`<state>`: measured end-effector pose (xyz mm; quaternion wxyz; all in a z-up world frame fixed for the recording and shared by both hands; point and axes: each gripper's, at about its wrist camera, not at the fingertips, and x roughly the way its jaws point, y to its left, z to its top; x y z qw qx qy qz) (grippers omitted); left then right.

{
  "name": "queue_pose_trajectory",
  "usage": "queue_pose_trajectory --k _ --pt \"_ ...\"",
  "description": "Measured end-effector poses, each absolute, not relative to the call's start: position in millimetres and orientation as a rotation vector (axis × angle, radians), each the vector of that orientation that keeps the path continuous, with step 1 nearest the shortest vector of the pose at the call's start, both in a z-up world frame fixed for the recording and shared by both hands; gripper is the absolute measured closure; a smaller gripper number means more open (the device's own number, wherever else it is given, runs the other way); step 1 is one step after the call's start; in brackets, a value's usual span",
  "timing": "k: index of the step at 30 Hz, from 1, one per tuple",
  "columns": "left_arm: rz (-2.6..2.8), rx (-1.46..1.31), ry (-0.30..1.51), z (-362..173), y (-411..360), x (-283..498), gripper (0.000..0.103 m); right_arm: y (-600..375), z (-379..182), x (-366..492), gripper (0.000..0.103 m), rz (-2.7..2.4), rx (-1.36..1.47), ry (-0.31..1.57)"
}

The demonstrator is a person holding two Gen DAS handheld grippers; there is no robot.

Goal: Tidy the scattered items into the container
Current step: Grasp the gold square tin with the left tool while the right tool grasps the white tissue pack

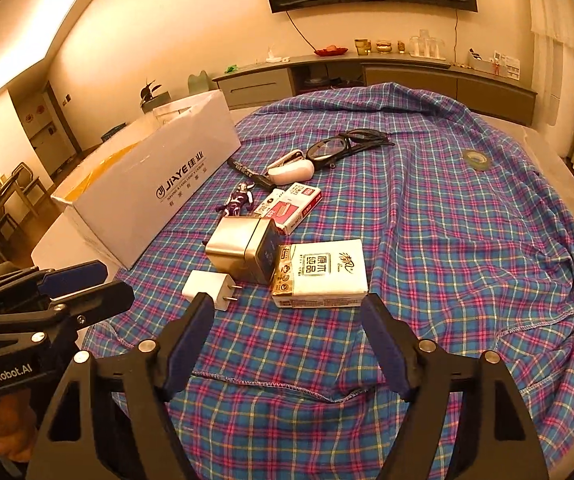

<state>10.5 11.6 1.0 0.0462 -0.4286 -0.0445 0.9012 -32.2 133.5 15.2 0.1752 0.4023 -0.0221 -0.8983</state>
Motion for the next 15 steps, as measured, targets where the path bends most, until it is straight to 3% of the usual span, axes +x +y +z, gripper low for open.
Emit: queue_pose_trajectory --k 15 --pt "2.646 -1.408 -0.159 -31.1 17.6 -39.9 0.045 126.1 -17.5 -77.7 0.023 -2.561 1.276 -0.003"
